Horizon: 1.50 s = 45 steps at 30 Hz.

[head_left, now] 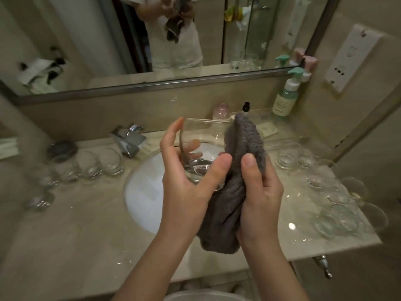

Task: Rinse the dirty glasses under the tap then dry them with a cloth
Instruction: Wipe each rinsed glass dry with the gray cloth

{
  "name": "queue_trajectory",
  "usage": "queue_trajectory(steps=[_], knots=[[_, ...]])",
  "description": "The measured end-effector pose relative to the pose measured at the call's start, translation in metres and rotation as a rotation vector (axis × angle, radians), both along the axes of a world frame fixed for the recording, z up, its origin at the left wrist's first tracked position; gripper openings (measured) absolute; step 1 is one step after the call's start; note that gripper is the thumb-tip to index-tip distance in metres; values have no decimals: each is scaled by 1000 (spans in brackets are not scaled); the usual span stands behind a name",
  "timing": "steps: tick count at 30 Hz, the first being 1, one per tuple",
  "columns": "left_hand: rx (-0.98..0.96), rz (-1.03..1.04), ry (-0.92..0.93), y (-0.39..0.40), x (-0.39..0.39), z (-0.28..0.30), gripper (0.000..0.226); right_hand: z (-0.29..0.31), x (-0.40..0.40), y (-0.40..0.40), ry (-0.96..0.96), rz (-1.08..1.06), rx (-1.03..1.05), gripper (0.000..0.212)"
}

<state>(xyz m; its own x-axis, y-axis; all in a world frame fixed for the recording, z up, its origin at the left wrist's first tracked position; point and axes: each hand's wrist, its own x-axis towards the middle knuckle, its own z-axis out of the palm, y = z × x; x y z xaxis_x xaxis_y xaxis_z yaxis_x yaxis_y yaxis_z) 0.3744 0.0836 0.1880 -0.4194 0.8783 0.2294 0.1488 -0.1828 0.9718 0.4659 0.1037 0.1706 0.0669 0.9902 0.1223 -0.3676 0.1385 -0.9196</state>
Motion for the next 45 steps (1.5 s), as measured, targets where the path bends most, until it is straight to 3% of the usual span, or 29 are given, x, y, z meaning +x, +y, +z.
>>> queue_trajectory(steps=[4, 6, 10, 13, 15, 18, 22, 26, 34, 39, 45], knots=[[-38, -90, -108, -5, -27, 0, 80, -1, -22, -6, 102, 54, -55, 31], [-68, -154, -195, -9, -41, 1, 79, -2, -32, -7, 113, 76, -62, 22], [-96, -270, -478, -19, -70, -1, 69, -3, -47, -13, 36, 128, -26, 20], [-102, -313, -557, -28, -94, -7, 65, -2, -55, -11, -25, 133, 24, 18], [-82, -314, -503, -34, -110, -9, 71, 2, -57, -8, -53, 152, 51, 27], [-95, -281, -207, -43, -132, -7, 78, 11, -56, -3, -179, 270, 148, 39], [-111, -261, 24, -53, -162, 7, 83, 27, -51, 2, -419, 511, 310, 22], [-130, -295, 184, -58, -192, 19, 71, 35, -61, -1, -440, 636, 368, 26], [-176, -451, 292, -62, -222, 26, 70, 28, -93, -5, -497, 916, 204, 61], [-294, -668, 343, -59, -227, 39, 71, 30, -102, -6, -507, 1228, 137, 45], [-388, -767, 270, -54, -236, 26, 71, 25, -112, -14, -668, 1263, 100, 30]])
